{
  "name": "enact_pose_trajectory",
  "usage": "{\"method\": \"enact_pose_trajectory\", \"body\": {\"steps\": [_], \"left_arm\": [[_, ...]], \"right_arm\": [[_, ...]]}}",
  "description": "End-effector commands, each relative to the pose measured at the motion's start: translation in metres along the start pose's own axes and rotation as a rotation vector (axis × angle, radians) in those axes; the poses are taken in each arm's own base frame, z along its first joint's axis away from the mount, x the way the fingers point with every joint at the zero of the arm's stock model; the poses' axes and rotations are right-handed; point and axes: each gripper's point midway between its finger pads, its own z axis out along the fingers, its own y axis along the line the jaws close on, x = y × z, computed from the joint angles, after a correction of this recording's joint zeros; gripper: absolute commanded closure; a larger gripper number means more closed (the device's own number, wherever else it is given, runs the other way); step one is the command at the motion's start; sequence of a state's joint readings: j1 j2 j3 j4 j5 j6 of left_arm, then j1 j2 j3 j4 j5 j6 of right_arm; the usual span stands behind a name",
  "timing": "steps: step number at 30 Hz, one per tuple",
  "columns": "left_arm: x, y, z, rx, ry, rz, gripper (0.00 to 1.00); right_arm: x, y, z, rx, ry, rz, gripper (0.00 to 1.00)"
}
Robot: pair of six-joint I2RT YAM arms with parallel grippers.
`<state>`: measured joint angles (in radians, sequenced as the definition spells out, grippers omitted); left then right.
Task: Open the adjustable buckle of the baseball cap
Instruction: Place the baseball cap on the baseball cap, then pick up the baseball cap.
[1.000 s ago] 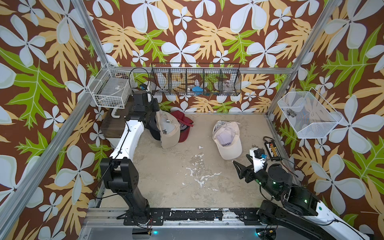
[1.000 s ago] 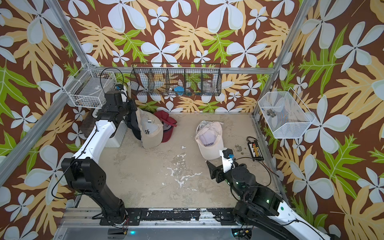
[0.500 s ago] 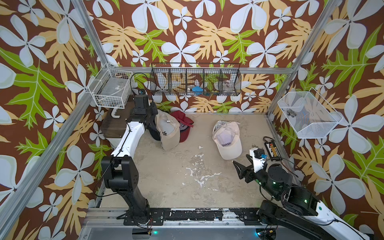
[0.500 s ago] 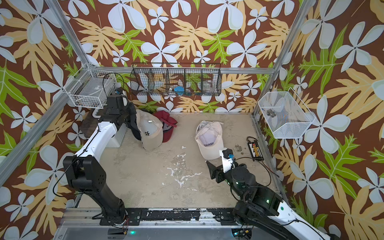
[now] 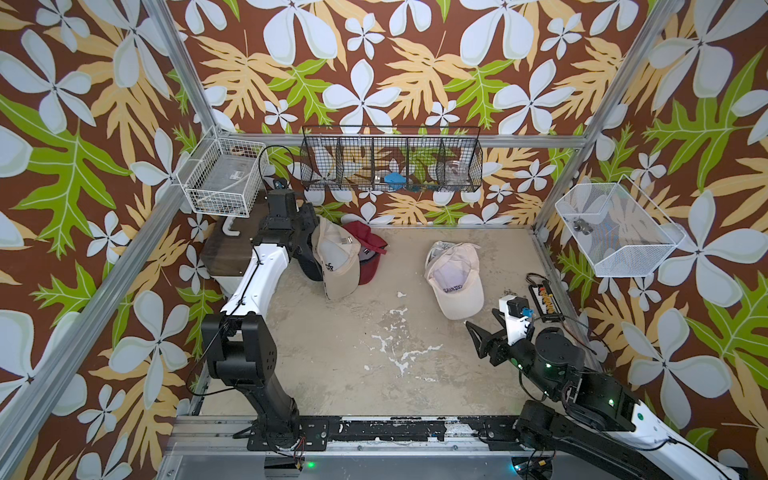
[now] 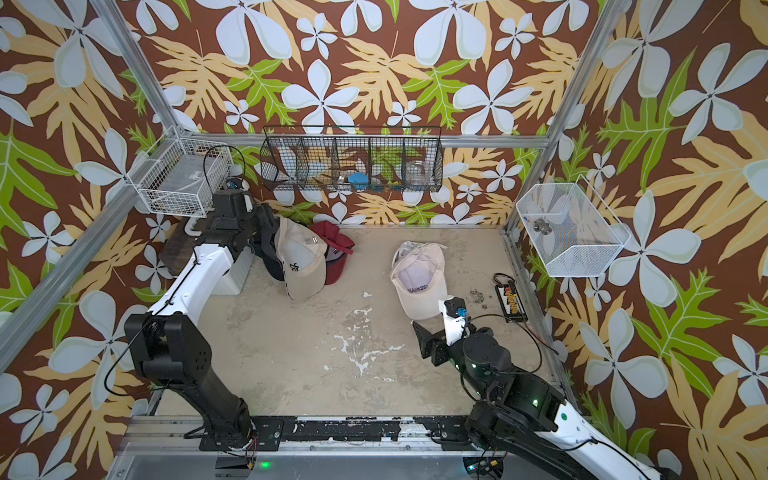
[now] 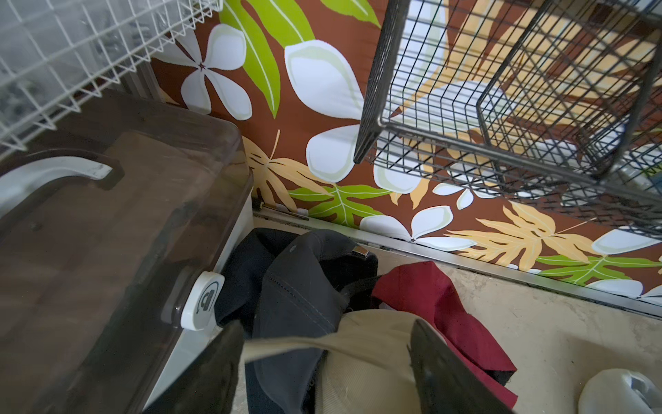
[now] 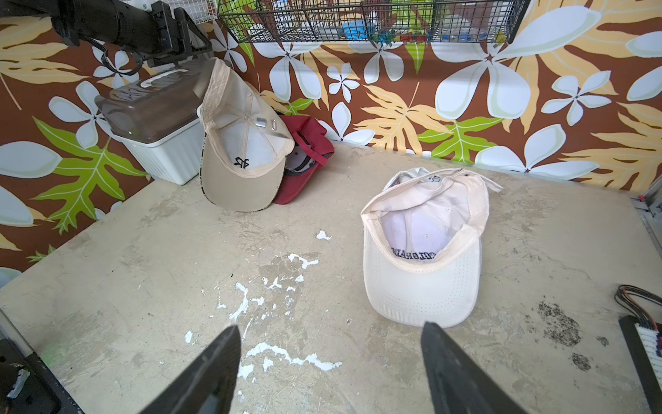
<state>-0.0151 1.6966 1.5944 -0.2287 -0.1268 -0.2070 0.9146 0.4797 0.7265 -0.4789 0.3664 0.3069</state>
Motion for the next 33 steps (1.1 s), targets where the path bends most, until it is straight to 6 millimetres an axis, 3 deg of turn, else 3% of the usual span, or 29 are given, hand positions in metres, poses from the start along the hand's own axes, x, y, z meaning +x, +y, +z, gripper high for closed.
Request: {"method": "enact_pose_trajectory", "body": {"steps": [1, 10, 14, 20, 26, 33], "left_arm": [[-0.017, 0.000, -0.013, 0.006, -0.045, -0.019, 0.16], [-0.056, -0.015, -0.067, 0.104, -0.150, -0.056, 0.14], [-0.060, -0.026, -0.095, 0.190, -0.174, -0.076, 0.04], [-0.040, -0.046, -0.137, 0.308, -0.217, -0.095, 0.01], [-0.009, -0.078, -0.166, 0.431, -0.179, -0.090, 0.02], [0.030, -0.096, -0.201, 0.546, -0.134, -0.123, 0.02]], "right_arm": [[-0.003, -0.001, 0.000, 0.006, -0.011, 0.001, 0.19], [-0.001, 0.001, 0.003, 0.003, -0.004, 0.000, 0.19], [-0.001, 0.001, 0.004, 0.005, -0.002, 0.003, 0.19], [-0.001, -0.003, 0.003, 0.029, -0.003, 0.004, 0.19], [0.002, -0.008, 0.005, 0.061, 0.013, 0.000, 0.18], [-0.002, -0.015, 0.003, 0.101, 0.003, 0.004, 0.17]]}}
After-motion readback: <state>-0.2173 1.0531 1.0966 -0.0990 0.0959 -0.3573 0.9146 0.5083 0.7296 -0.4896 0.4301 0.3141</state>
